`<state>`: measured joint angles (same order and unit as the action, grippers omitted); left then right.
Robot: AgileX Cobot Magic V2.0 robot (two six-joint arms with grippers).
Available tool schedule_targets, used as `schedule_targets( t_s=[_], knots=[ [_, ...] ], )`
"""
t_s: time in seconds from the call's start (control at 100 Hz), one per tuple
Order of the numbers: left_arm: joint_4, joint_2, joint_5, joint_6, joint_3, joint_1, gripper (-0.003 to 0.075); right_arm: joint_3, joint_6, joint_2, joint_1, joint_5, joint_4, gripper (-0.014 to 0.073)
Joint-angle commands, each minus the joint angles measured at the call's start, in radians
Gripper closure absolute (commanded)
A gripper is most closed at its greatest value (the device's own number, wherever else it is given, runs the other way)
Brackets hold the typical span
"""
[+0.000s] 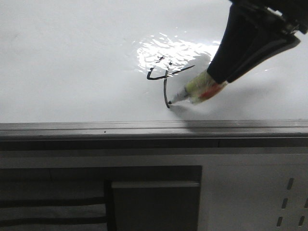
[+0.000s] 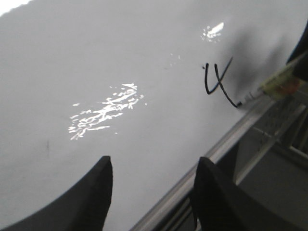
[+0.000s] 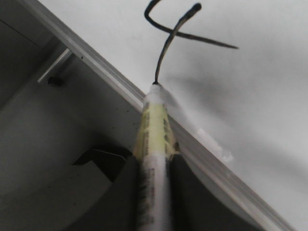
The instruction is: Write number 4 on whiteboard
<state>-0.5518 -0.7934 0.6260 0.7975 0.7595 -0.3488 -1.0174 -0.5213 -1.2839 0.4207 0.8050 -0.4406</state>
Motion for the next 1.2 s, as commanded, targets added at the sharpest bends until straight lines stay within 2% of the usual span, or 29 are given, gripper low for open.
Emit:
schedule_targets(
  t_s=[0.0,0.11,0.21,0.42,0.6,0.85,1.051,1.121,1.191],
  knots=[
    [-0.047,-0.031,0.037,0.061,0.051,-0.022,0.0367,-0.046,-0.092,0.101,0.013,-0.024,-0.019,0.0646],
    [-0.066,-0.102,0.119,0.169,0.101,-0.080,0.0367,-0.056,-0.274,0.189,0.037,0.018,-0.019,0.0646],
    [-0.079,-0.175,0.132,0.221,0.160,-0.162,0.0367,-0.056,-0.429,0.242,0.059,0.037,-0.019,0.0646],
    [-0.077,-0.346,0.079,0.278,0.296,-0.344,0.0367,-0.056,-0.581,0.289,0.063,0.044,-0.019,0.0646],
    [-0.071,-0.499,0.076,0.320,0.415,-0.432,0.0367,-0.056,-0.629,0.290,0.064,0.078,-0.019,0.0646],
    [-0.084,-0.625,0.166,0.320,0.535,-0.435,0.0367,-0.056,-0.654,0.290,0.064,0.090,-0.019,0.0646],
    [-0.092,-0.627,0.183,0.351,0.539,-0.451,0.0368,-0.056,-0.654,0.288,0.064,0.095,-0.019,0.0646],
    [-0.094,-0.627,0.187,0.351,0.539,-0.451,0.0395,-0.056,-0.654,0.288,0.064,0.107,-0.019,0.0646],
    [-0.094,-0.627,0.187,0.354,0.539,-0.451,0.0457,-0.056,-0.654,0.288,0.064,0.109,-0.019,0.0646]
  ],
)
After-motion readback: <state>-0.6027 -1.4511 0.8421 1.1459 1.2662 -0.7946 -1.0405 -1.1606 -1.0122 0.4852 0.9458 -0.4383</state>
